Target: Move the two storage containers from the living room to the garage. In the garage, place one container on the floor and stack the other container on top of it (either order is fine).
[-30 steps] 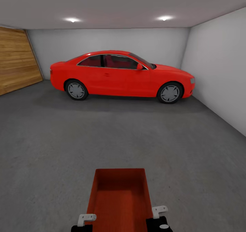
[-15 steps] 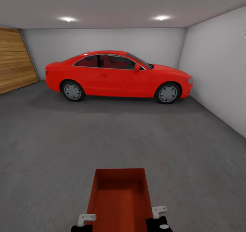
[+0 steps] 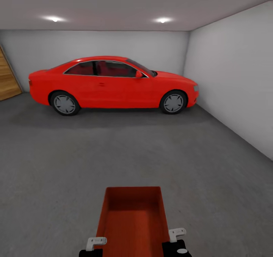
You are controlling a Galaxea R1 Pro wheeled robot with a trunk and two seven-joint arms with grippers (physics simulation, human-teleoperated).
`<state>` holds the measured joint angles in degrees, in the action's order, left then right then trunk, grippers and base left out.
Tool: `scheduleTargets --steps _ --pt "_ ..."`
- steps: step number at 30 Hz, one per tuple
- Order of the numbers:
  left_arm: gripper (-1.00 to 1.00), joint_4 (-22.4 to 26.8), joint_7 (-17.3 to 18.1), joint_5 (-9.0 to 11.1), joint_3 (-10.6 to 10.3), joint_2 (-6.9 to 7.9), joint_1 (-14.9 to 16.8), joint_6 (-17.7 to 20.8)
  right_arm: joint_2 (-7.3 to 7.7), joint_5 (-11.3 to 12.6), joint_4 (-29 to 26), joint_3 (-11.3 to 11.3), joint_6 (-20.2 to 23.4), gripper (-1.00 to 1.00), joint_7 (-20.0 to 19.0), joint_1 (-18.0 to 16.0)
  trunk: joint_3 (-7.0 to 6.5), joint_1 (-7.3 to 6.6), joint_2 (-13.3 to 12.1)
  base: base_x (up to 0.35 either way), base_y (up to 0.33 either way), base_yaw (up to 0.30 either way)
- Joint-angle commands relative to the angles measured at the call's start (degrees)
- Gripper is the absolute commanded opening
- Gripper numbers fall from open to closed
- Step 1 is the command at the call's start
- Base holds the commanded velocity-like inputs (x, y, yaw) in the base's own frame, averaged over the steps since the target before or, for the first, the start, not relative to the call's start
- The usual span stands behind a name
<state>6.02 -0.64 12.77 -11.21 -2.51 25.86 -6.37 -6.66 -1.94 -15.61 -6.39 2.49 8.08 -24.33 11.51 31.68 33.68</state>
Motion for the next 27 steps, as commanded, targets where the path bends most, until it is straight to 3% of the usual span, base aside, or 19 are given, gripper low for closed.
scheduleTargets --steps 1,27 --pt "-1.00 0.1 -0.4 0.2 -0.3 0.84 0.1 -1.8 1.48 0.4 0.2 -0.9 0.2 -1.00 0.1 0.0 0.09 0.03 0.1 0.148 0.000 -0.227" --pt "-1.00 0.1 -0.4 0.2 -0.3 0.84 0.1 -1.8 1.48 0.4 0.2 -0.9 0.2 -1.00 0.1 0.0 0.09 0.03 0.1 0.155 0.000 -0.227"
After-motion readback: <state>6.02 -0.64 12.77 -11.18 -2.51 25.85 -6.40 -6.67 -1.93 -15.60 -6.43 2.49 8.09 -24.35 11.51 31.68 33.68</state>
